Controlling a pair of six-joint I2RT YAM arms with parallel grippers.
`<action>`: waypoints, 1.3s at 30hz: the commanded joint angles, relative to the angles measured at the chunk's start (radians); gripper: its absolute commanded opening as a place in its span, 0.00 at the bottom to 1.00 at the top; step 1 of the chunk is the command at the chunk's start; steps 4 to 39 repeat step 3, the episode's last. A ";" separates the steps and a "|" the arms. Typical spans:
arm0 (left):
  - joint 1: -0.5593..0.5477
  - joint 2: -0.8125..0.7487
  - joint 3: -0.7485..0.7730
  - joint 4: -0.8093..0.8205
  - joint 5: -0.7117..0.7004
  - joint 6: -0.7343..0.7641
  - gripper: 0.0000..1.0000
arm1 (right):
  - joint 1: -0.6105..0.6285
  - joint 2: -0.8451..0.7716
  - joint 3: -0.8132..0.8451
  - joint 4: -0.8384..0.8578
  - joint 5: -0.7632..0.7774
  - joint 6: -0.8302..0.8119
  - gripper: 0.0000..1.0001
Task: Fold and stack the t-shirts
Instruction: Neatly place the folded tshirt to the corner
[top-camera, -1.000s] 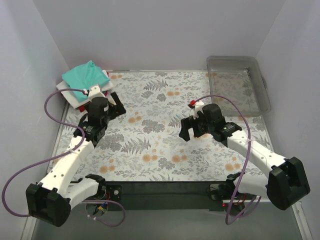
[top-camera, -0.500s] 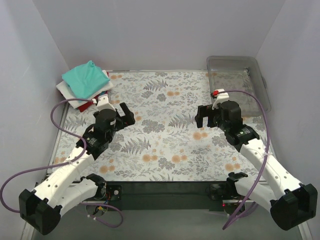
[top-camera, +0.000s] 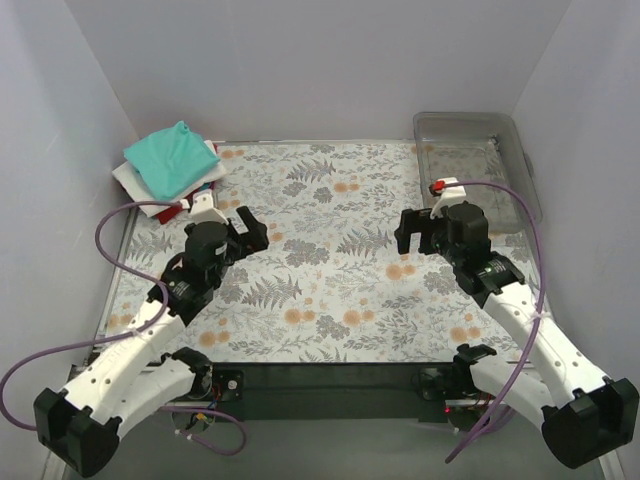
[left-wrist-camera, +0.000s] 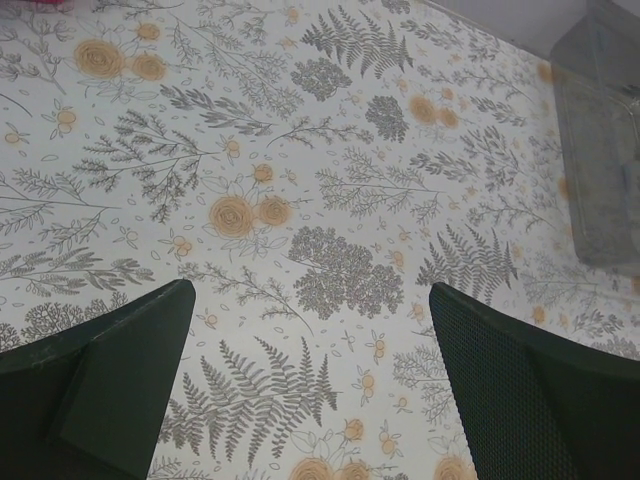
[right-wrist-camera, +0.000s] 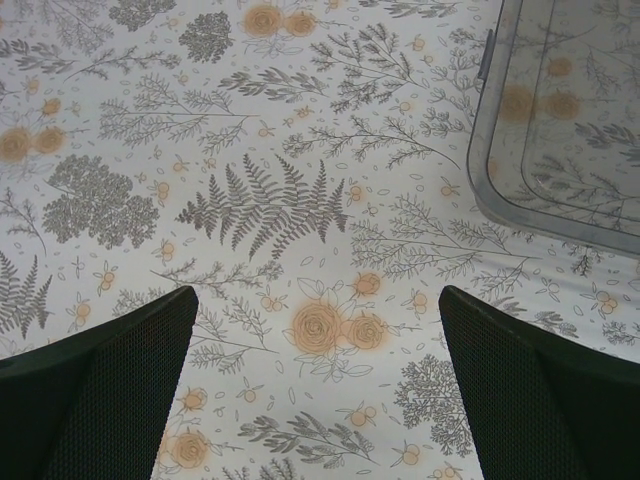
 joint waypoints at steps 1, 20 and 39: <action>-0.005 -0.037 -0.018 0.027 0.002 0.025 0.97 | -0.005 -0.023 0.001 0.017 0.027 0.011 0.98; -0.005 -0.034 -0.021 0.032 -0.019 0.025 0.97 | -0.005 -0.026 -0.001 0.017 0.028 0.013 0.98; -0.005 -0.034 -0.021 0.032 -0.019 0.025 0.97 | -0.005 -0.026 -0.001 0.017 0.028 0.013 0.98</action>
